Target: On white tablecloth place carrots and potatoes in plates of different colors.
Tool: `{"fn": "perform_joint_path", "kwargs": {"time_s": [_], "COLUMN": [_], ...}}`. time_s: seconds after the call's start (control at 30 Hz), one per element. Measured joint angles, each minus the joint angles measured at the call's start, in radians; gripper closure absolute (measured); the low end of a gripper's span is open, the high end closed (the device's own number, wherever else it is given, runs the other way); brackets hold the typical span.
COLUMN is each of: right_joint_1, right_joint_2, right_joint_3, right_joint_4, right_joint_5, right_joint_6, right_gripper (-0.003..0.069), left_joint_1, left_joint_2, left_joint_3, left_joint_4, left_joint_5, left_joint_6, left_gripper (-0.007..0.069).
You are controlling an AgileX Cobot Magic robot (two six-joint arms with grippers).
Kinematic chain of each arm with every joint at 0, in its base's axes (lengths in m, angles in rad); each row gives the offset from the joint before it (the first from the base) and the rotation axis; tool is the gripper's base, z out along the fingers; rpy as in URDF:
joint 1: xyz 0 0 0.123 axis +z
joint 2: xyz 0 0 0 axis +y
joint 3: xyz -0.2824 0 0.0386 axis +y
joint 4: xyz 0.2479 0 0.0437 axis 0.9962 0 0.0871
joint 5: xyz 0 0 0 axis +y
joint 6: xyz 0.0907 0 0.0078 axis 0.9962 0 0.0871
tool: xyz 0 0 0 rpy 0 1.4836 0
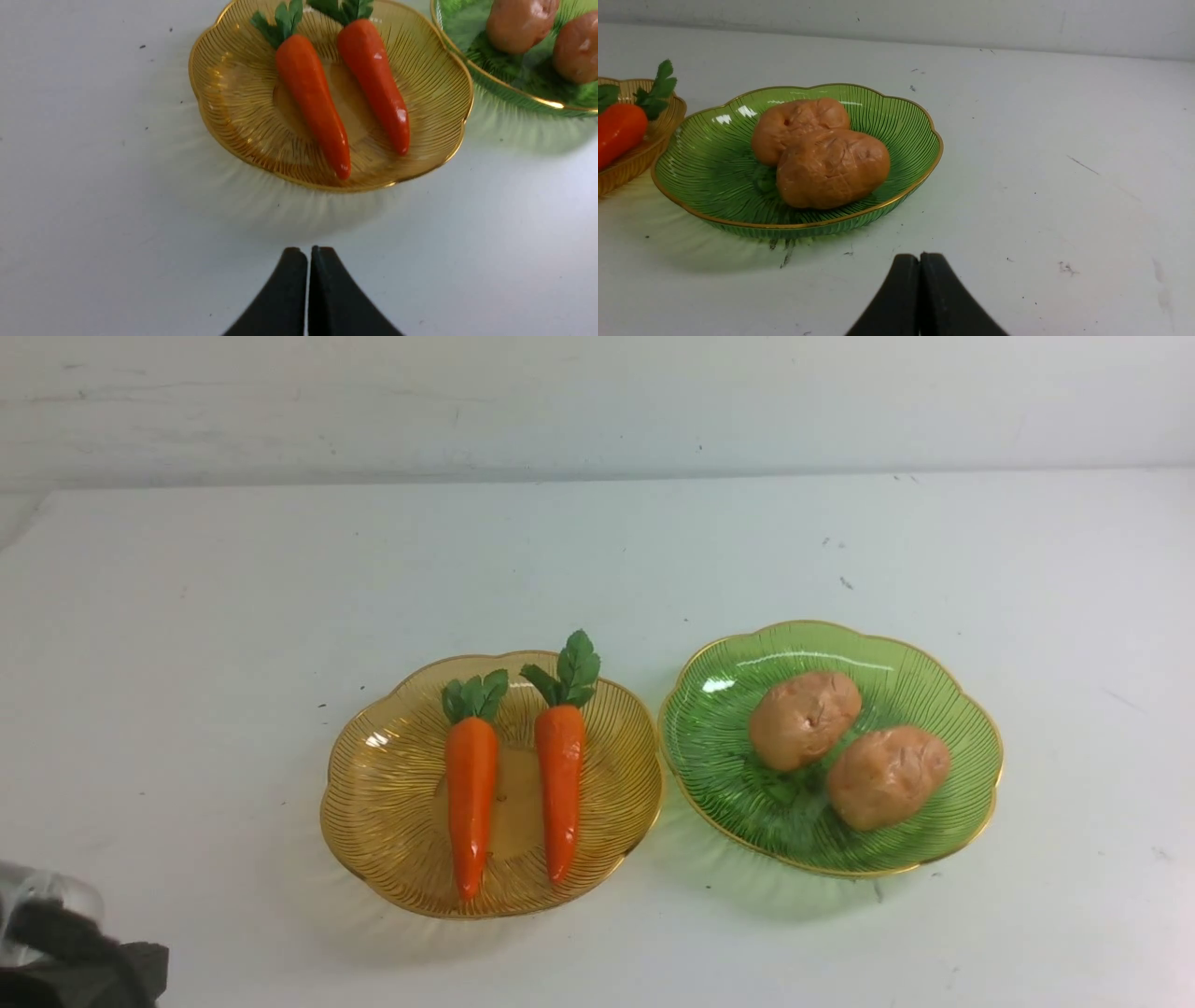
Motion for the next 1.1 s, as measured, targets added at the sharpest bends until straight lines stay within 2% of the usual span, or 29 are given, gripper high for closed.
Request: {"fn": "perform_joint_path", "kwargs": {"time_s": [0.47,0.6,0.83,1.0,1.1], "right_joint_1": [0.000,0.000,0.000,0.000,0.000], "right_joint_2": [0.000,0.000,0.000,0.000,0.000], "right_joint_3": [0.000,0.000,0.000,0.000,0.000], "right_joint_4": [0.000,0.000,0.000,0.000,0.000], "right_joint_5": [0.000,0.000,0.000,0.000,0.000], "right_joint_6": [0.000,0.000,0.000,0.000,0.000], "right_gripper": [0.0674,0.0674,0.0674,0.0674,0.0674], "left_joint_1": [0.000,0.016,0.218,0.338,0.361], "left_joint_2": [-0.051,-0.144,-0.414,-0.425,-0.426], "left_joint_3": [0.038,0.110,0.362,0.437,0.440], "left_joint_4": [0.036,0.042,0.028,0.024,0.024], "left_joint_5": [-0.038,-0.093,-0.201,-0.228,-0.244], "left_joint_6": [0.004,0.046,0.075,0.088,0.089], "left_gripper": [0.0628,0.0628,0.0628,0.0628,0.0628]}}
